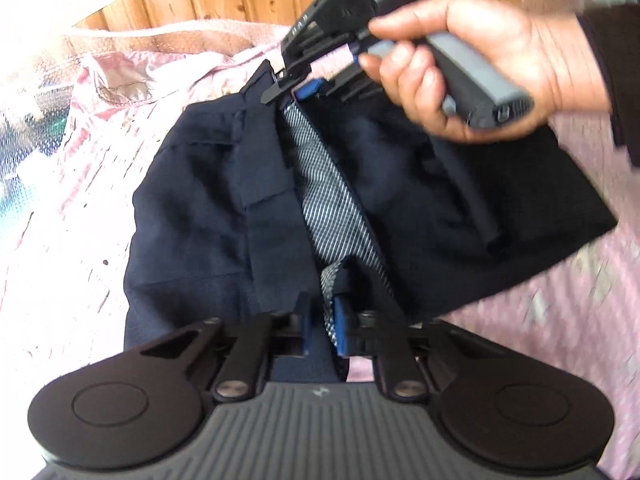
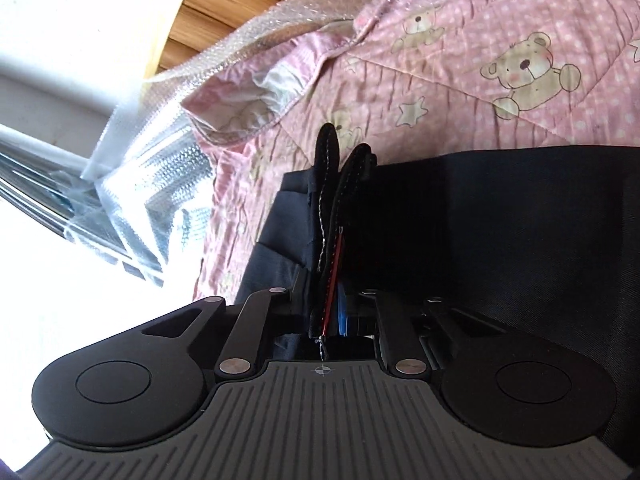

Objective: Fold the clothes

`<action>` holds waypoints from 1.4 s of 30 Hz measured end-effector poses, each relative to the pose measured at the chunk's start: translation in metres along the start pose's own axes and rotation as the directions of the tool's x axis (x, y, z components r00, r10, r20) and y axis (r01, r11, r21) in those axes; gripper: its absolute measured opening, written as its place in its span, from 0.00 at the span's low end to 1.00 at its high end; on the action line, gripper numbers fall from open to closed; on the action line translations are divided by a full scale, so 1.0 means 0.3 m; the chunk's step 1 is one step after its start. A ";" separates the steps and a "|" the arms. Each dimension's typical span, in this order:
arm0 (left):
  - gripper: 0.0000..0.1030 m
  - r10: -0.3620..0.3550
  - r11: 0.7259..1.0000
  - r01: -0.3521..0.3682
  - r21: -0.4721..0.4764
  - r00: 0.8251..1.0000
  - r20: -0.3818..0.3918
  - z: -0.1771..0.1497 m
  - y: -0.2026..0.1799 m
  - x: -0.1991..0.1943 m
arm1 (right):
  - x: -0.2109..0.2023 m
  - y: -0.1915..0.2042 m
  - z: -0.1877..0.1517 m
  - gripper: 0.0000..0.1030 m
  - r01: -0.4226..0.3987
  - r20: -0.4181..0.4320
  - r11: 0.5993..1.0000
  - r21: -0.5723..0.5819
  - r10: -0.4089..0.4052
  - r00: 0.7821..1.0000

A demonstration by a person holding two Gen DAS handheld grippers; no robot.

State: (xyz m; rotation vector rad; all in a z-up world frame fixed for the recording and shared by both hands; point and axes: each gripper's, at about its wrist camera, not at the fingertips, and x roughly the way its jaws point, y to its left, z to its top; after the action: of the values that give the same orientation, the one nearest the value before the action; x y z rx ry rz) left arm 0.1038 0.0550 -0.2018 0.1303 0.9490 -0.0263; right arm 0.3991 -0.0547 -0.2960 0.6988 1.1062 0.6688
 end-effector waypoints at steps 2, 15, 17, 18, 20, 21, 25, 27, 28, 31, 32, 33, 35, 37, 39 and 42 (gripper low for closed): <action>0.11 -0.002 1.000 0.002 0.009 1.000 -0.001 0.012 -0.016 0.015 | 0.011 -0.008 0.009 0.36 0.000 -0.009 1.000 0.006 0.000 1.000; 0.03 -0.122 0.991 0.120 0.060 0.992 0.033 0.050 -0.127 0.004 | -0.191 -0.125 -0.031 0.07 0.045 0.106 0.996 0.070 -0.053 0.993; 0.03 -0.140 0.988 0.139 0.074 0.990 0.012 0.042 -0.155 0.028 | -0.188 -0.178 -0.032 0.07 0.090 0.088 0.991 0.097 -0.099 0.991; 0.04 -0.145 0.986 0.145 0.079 0.989 -0.004 0.034 -0.167 0.045 | -0.180 -0.206 -0.032 0.07 0.110 0.074 0.988 0.109 -0.119 0.990; 0.08 -0.157 0.984 0.159 0.086 0.987 -0.030 0.022 -0.183 0.063 | -0.171 -0.238 -0.033 0.10 0.109 0.067 0.986 0.127 -0.118 0.991; 0.09 -0.161 0.983 0.164 0.089 0.986 -0.033 0.021 -0.182 0.070 | -0.176 -0.242 -0.033 0.12 0.110 0.067 0.986 0.127 -0.120 0.991; 0.13 -0.280 0.960 0.280 0.009 0.960 0.009 0.055 -0.102 -0.033 | -0.256 -0.161 -0.053 0.33 0.232 0.139 0.971 0.063 -0.239 0.961; 0.15 -0.315 0.947 0.317 -0.046 0.947 0.060 0.081 -0.023 -0.111 | -0.352 -0.089 -0.081 0.36 0.283 0.238 0.959 0.035 -0.283 0.929; 0.15 -0.320 0.942 0.327 -0.079 0.943 0.090 0.095 0.019 -0.138 | -0.393 -0.057 -0.104 0.36 0.276 0.281 0.961 0.032 -0.273 0.920; 0.14 -0.242 0.950 0.265 -0.165 0.959 0.146 0.166 0.157 -0.108 | -0.410 0.044 -0.208 0.36 0.242 0.269 0.967 -0.075 -0.214 0.939; 0.14 -0.208 0.956 0.234 -0.178 0.966 0.152 0.195 0.198 -0.064 | -0.376 0.076 -0.255 0.35 0.254 0.237 0.957 -0.139 -0.216 0.947; 0.14 -0.173 0.961 0.202 -0.191 0.972 0.158 0.224 0.239 -0.020 | -0.342 0.107 -0.302 0.32 0.263 0.206 0.943 -0.203 -0.221 0.953; 0.14 -0.158 0.961 0.188 -0.203 0.975 0.155 0.284 0.308 0.099 | -0.275 0.148 -0.403 0.23 0.288 0.158 0.904 -0.316 -0.249 0.955; 0.14 -0.156 0.969 0.174 -0.175 0.981 0.114 0.329 0.344 0.235 | -0.217 0.162 -0.493 0.21 0.331 0.133 0.860 -0.389 -0.303 0.944; 0.13 -0.144 0.981 0.152 -0.123 0.987 0.067 0.343 0.354 0.345 | -0.162 0.138 -0.559 0.18 0.367 0.096 0.835 -0.410 -0.360 0.928; 0.09 -0.143 0.987 0.146 -0.065 0.989 0.045 0.335 0.366 0.407 | -0.176 0.132 -0.607 0.13 0.408 0.157 0.809 -0.424 -0.378 0.912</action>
State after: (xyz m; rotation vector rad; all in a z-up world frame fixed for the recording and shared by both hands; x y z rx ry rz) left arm 0.2650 0.1559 -0.2323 -0.0023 0.9172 -0.1298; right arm 0.2061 -0.0414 -0.2882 0.0795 0.9477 0.5085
